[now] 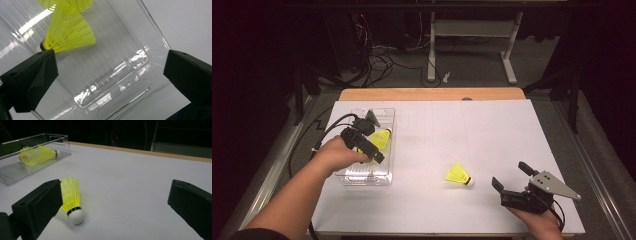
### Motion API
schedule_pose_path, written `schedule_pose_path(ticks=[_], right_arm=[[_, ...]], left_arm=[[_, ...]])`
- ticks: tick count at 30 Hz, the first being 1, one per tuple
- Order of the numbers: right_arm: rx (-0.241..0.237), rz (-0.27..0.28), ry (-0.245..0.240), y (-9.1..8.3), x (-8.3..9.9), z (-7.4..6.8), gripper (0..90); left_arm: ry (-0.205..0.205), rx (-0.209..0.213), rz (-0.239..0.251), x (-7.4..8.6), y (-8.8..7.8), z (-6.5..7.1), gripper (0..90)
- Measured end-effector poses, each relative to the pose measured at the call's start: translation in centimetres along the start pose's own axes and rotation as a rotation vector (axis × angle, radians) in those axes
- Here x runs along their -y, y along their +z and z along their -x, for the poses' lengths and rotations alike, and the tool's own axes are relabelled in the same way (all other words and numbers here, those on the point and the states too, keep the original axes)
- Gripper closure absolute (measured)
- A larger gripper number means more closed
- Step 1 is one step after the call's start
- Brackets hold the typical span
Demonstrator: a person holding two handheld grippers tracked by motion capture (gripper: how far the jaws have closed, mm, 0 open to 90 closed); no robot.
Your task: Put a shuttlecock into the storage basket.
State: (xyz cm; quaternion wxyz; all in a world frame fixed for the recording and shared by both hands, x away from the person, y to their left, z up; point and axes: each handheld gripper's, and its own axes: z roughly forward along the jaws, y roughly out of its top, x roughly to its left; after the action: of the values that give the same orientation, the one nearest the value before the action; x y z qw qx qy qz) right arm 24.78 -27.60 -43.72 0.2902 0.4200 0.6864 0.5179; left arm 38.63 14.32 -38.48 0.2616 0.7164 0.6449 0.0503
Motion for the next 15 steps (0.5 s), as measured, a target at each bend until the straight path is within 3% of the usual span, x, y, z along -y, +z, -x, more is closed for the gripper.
schedule_pose_path(ticks=[2,3,15], right_arm=[[0.000,-0.003,0.003,0.1,0.0,0.0,0.3],[-0.001,-0.006,0.002,0.2,0.1,0.1,0.3],[0.001,-0.015,0.001,0.3,0.3,0.1,0.3]], left_arm=[[0.002,0.005,0.003,0.1,0.0,0.2,0.8],[0.031,0.002,-0.026,0.1,-0.2,0.2,0.8],[0.032,0.025,-0.021,0.4,-0.7,1.1,0.9]])
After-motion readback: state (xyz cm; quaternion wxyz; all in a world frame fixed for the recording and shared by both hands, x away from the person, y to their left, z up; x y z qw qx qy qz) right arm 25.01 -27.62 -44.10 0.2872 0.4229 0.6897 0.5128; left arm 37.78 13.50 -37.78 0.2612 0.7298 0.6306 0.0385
